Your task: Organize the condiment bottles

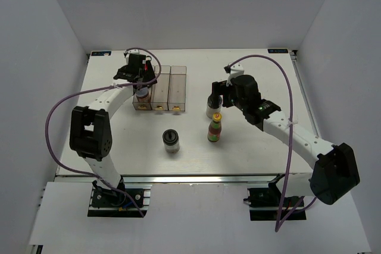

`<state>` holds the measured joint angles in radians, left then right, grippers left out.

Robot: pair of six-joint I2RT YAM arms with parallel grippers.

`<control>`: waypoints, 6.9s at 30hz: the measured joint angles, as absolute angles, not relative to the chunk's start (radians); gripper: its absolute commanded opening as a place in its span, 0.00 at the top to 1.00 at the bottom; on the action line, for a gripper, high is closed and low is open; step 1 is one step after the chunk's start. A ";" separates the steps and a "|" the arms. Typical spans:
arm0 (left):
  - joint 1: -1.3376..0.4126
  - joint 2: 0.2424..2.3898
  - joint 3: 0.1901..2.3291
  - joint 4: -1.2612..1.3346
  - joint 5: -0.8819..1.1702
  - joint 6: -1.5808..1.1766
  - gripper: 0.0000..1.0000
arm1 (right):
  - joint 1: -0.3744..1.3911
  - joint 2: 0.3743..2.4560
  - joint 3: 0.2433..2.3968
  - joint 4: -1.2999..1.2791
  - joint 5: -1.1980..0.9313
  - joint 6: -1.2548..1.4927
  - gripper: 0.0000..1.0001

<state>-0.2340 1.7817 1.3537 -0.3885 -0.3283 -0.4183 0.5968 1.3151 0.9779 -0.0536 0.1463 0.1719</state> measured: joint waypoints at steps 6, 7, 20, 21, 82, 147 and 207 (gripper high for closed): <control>-0.270 1.673 1.349 -0.387 -0.287 -0.382 0.02 | 0.597 1.280 0.978 -0.058 0.129 0.171 0.11; -0.282 1.636 1.335 -0.384 -0.275 -0.375 0.02 | 0.597 1.270 0.978 -0.058 0.125 0.171 0.11; -0.576 1.182 1.021 -0.377 -0.067 -0.341 0.02 | 0.597 1.206 0.980 -0.212 0.129 0.169 0.11; -0.610 1.181 1.016 -0.401 -0.068 -0.341 0.02 | 0.597 1.205 0.980 -0.230 0.130 0.171 0.11; -0.912 1.316 0.995 -0.725 -0.471 -0.570 0.02 | 0.597 1.083 0.950 -0.266 0.155 0.173 0.11; -0.492 1.705 1.591 -0.545 -0.464 -0.264 0.65 | 0.548 1.317 1.086 -0.236 0.245 0.149 0.11; -0.341 2.183 1.914 -0.598 -0.264 -0.174 0.65 | 0.467 1.561 1.229 -0.290 0.019 0.070 0.11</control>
